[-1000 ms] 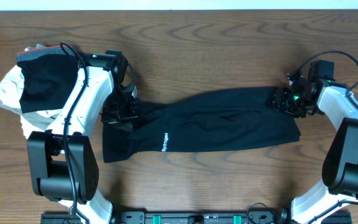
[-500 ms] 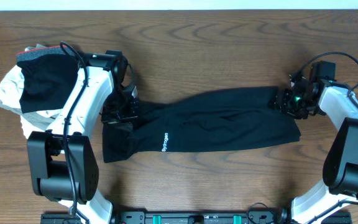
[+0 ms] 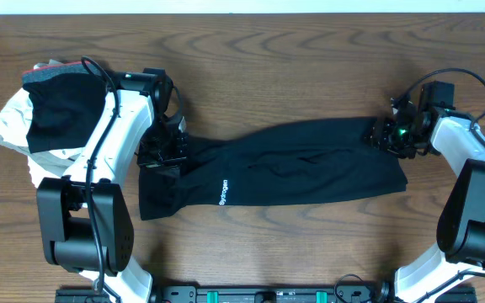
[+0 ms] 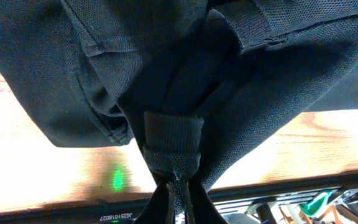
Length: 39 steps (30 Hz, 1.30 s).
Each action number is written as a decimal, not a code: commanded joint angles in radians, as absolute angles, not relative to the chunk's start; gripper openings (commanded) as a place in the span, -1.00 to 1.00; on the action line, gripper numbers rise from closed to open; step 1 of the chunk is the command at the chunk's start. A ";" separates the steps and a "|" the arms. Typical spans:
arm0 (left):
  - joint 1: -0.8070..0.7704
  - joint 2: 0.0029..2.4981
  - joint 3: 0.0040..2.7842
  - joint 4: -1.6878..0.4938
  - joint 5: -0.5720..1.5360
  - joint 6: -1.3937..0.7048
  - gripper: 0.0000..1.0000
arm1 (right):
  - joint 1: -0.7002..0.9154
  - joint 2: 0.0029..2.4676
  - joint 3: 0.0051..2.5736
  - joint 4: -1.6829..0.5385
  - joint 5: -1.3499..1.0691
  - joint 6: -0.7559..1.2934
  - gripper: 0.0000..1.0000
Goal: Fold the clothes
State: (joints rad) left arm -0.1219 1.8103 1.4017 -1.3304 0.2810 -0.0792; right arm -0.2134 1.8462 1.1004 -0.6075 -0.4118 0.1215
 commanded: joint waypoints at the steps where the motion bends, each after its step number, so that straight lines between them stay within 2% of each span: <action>1: -0.124 1.816 1.396 -1.334 0.268 -0.087 -0.88 | -0.195 1.848 1.107 -0.605 -0.415 0.118 -0.08; 12: -0.124 1.816 1.396 -1.333 0.268 -0.088 -0.88 | -0.195 1.885 1.106 -0.593 -0.434 0.118 -0.08; 16: -0.124 1.816 1.396 -1.333 0.268 -0.088 -0.88 | -0.195 1.887 1.106 -0.582 -0.457 0.118 -0.14; 18: -0.124 1.816 1.396 -1.333 0.268 -0.088 -0.88 | -0.195 1.887 1.106 -0.574 -0.466 0.118 -0.30; 22: -0.124 1.816 1.396 -1.333 0.268 -0.088 -0.88 | -0.195 1.887 1.107 -0.560 -0.488 0.123 -0.80; 24: -0.124 1.816 1.396 -1.333 0.268 -0.088 -0.88 | -0.195 1.887 1.107 -0.558 -0.488 0.134 -0.97; 32: -0.124 1.816 1.396 -1.333 0.267 -0.087 -0.88 | -0.204 1.868 1.112 -0.561 -0.475 0.134 -0.98; 39: -0.124 1.816 1.396 -1.346 0.247 -0.084 -0.88 | -0.279 1.776 1.161 -0.618 -0.459 0.135 -0.98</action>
State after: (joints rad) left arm -0.1219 1.8103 1.4017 -1.3373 0.2787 -0.0792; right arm -0.2394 1.8431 1.1122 -0.6106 -0.4625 0.1287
